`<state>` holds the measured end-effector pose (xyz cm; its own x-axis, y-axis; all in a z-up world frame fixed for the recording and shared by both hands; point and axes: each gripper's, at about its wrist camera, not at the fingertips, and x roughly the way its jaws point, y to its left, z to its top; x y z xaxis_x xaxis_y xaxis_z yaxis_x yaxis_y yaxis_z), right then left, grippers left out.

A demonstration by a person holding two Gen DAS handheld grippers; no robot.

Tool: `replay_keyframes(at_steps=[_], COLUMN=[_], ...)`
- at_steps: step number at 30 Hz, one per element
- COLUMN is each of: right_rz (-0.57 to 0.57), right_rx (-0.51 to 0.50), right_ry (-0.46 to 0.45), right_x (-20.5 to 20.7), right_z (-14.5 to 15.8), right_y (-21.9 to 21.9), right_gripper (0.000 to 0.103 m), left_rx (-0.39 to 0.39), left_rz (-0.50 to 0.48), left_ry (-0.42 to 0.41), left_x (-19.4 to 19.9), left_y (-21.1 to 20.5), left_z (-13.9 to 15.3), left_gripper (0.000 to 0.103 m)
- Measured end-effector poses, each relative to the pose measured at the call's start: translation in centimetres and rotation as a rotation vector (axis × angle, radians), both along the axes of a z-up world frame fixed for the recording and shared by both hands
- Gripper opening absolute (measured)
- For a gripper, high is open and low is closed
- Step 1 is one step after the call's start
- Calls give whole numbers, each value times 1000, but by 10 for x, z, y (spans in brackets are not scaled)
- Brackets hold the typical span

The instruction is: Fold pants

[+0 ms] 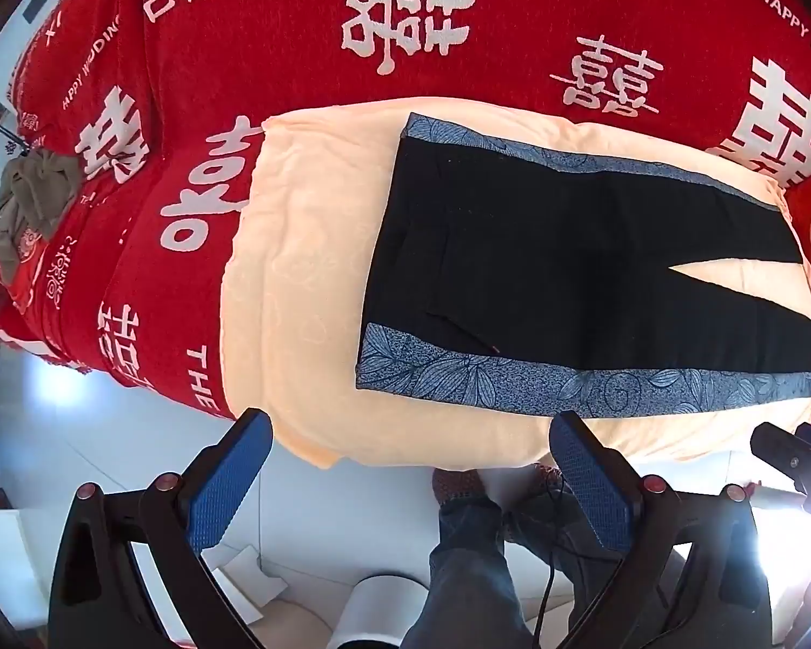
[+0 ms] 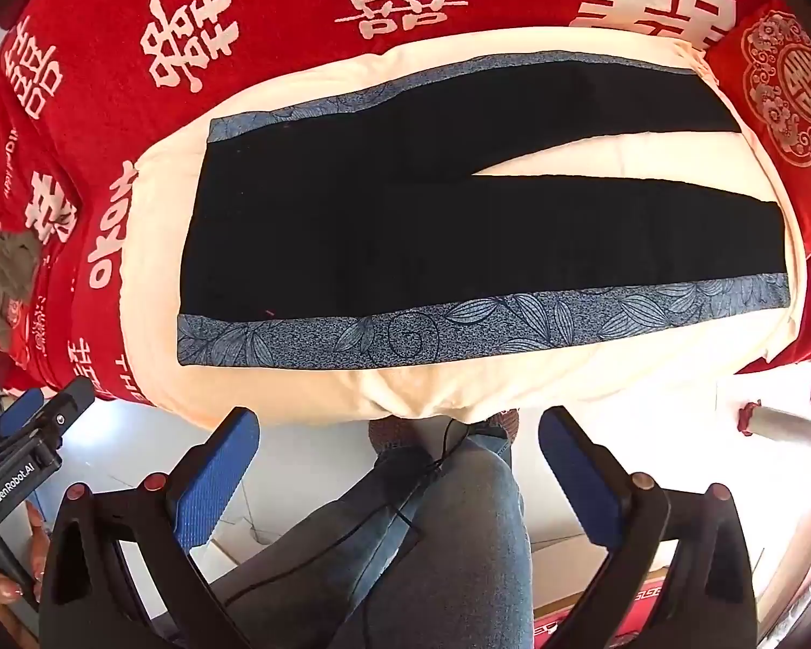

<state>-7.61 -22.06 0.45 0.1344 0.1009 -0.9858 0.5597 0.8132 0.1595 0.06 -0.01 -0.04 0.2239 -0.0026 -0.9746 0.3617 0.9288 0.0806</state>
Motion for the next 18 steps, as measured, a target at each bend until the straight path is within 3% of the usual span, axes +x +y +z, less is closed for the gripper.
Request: replay_keyframes(at_steps=[18], right_rz=[-40], right_rx=[-17], right_ry=[13], right_x=[0], right_z=[-2], right_y=[11], right_gripper=[103], left_rx=[-20], left_rz=[-71], left_ry=[-25], left_x=[5], left_y=[2], left_z=[2], left_gripper=[103])
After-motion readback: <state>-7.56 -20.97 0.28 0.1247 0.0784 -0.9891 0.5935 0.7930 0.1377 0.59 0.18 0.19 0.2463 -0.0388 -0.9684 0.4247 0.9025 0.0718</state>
